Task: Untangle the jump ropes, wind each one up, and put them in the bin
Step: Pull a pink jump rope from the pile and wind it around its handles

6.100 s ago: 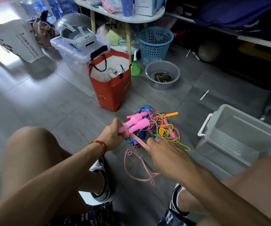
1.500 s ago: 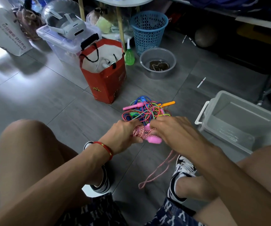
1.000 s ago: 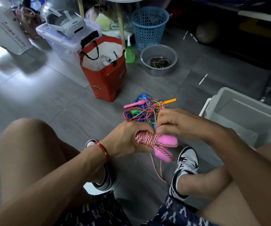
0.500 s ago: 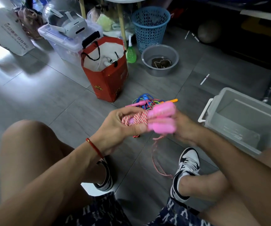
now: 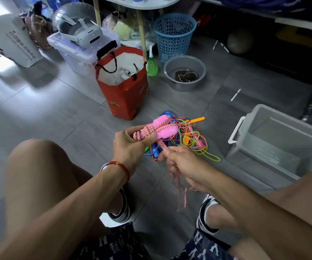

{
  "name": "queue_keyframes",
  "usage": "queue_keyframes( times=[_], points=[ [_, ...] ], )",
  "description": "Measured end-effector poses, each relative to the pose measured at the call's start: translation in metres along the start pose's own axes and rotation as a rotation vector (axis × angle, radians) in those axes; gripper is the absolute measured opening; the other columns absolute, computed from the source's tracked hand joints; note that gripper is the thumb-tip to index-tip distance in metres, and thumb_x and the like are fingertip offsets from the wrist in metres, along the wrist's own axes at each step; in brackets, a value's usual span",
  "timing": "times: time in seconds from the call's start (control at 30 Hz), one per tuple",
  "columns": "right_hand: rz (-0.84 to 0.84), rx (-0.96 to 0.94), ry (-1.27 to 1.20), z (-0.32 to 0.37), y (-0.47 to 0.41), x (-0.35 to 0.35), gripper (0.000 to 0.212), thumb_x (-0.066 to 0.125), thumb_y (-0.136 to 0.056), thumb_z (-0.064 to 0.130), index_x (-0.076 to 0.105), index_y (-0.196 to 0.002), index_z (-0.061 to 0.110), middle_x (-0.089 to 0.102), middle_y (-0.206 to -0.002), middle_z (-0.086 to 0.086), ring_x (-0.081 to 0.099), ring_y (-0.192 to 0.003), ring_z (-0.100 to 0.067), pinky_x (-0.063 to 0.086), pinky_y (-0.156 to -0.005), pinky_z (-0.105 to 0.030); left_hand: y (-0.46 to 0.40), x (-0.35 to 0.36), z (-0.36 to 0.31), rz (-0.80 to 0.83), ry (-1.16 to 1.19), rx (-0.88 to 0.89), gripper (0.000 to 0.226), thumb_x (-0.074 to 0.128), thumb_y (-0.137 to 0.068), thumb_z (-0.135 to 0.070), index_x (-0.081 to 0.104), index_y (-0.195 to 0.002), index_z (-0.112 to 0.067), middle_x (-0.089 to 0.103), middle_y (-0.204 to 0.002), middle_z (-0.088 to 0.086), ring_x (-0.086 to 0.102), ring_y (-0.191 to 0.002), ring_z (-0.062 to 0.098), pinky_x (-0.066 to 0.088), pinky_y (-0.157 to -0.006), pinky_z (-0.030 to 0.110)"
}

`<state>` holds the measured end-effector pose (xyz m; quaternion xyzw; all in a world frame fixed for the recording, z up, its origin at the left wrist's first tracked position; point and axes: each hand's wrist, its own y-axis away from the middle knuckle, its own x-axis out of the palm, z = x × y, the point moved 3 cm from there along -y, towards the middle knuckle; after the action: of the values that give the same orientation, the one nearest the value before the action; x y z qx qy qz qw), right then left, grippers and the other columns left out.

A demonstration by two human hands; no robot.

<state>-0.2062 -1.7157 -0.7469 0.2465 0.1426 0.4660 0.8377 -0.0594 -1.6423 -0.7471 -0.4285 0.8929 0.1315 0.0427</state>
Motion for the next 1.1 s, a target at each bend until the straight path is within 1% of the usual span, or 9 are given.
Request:
queue_keyframes(
  times=[0.13, 0.27, 0.4, 0.57, 0.63, 0.73, 0.9, 1.03, 1.1],
  points=[
    [0.036, 0.184, -0.271, 0.007, 0.008, 0.004, 0.026, 0.035, -0.106, 0.011, 0.058, -0.094, 0.004, 0.024, -0.049, 0.009, 0.014, -0.038, -0.003, 0.011, -0.041, -0.019, -0.001, 0.0, -0.001, -0.046, -0.328, 0.143, 0.029, 0.091, -0.07, -0.029, 0.079, -0.096, -0.023, 0.075, -0.075, -0.008, 0.057, -0.06, -0.003, 0.049, -0.061, 0.017],
    [0.027, 0.201, -0.303, 0.014, 0.013, 0.002, 0.024, 0.034, -0.105, 0.009, 0.056, -0.096, 0.005, 0.025, -0.048, 0.009, 0.014, -0.035, -0.002, 0.008, -0.04, -0.014, -0.002, 0.005, -0.007, -0.044, -0.38, 0.213, 0.038, 0.09, -0.07, -0.033, 0.078, -0.106, -0.025, 0.074, -0.08, -0.013, 0.06, -0.065, -0.007, 0.052, -0.071, 0.017],
    [-0.067, 0.079, -0.194, 0.023, 0.015, -0.007, 0.023, 0.044, -0.101, 0.008, 0.065, -0.098, -0.002, 0.027, -0.054, 0.003, 0.017, -0.037, -0.004, 0.01, -0.038, -0.015, 0.0, 0.008, -0.009, -0.073, -0.588, 0.506, 0.047, 0.086, -0.071, -0.043, 0.076, -0.113, -0.024, 0.065, -0.086, -0.01, 0.055, -0.077, 0.006, 0.033, -0.075, -0.002],
    [-0.221, -0.007, -0.263, 0.031, 0.016, -0.02, 0.049, 0.053, -0.102, 0.04, 0.069, -0.091, -0.005, 0.026, -0.045, 0.008, 0.017, -0.034, -0.004, 0.013, -0.037, -0.016, 0.016, 0.02, -0.007, -0.029, -0.667, 1.074, 0.04, 0.08, -0.085, -0.019, 0.07, -0.121, -0.007, 0.07, -0.119, 0.005, 0.058, -0.092, 0.033, 0.05, -0.084, 0.041],
    [-0.316, -0.023, -0.216, 0.033, 0.019, -0.027, 0.061, 0.059, -0.095, 0.054, 0.071, -0.082, -0.005, 0.027, -0.041, 0.01, 0.02, -0.033, -0.006, 0.015, -0.037, -0.019, 0.024, 0.023, -0.007, -0.024, -0.708, 1.195, 0.039, 0.074, -0.09, -0.015, 0.063, -0.127, -0.008, 0.067, -0.121, 0.008, 0.057, -0.095, 0.037, 0.049, -0.08, 0.047],
    [-0.459, -0.128, -0.099, 0.032, 0.022, -0.033, 0.055, 0.067, -0.092, 0.049, 0.069, -0.068, 0.0, 0.042, -0.035, 0.011, 0.032, -0.029, -0.004, 0.024, -0.037, -0.013, 0.033, 0.027, -0.01, 0.01, -0.724, 1.253, 0.038, 0.07, -0.094, -0.014, 0.059, -0.13, -0.006, 0.065, -0.123, 0.011, 0.055, -0.1, 0.037, 0.048, -0.084, 0.047],
    [-0.461, -0.303, 0.007, 0.031, 0.019, -0.041, 0.047, 0.067, -0.095, 0.04, 0.07, -0.062, 0.007, 0.054, -0.044, 0.008, 0.039, -0.037, -0.002, 0.03, -0.045, -0.012, 0.047, 0.021, -0.035, 0.151, -0.527, 0.998, 0.03, 0.063, -0.097, -0.024, 0.071, -0.119, -0.006, 0.066, -0.121, 0.005, 0.056, -0.109, 0.028, 0.039, -0.102, 0.03],
    [-0.481, -0.417, 0.265, 0.035, 0.018, -0.051, 0.044, 0.069, -0.092, 0.043, 0.074, -0.061, 0.012, 0.055, -0.044, 0.007, 0.043, -0.044, -0.005, 0.036, -0.052, -0.027, 0.04, 0.015, -0.042, 0.209, -0.079, 0.412, 0.016, 0.067, -0.095, -0.018, 0.073, -0.109, -0.02, 0.073, -0.103, -0.008, 0.064, -0.1, 0.008, 0.051, -0.084, 0.02],
    [-0.415, -0.486, 0.317, 0.035, 0.016, -0.054, 0.047, 0.067, -0.091, 0.05, 0.075, -0.065, 0.012, 0.055, -0.048, -0.002, 0.041, -0.049, -0.007, 0.037, -0.053, -0.035, 0.026, 0.015, -0.037, 0.374, 0.174, 0.101, 0.027, 0.069, -0.09, -0.019, 0.068, -0.116, -0.015, 0.074, -0.11, -0.003, 0.065, -0.1, 0.016, 0.054, -0.085, 0.025]
  ],
)
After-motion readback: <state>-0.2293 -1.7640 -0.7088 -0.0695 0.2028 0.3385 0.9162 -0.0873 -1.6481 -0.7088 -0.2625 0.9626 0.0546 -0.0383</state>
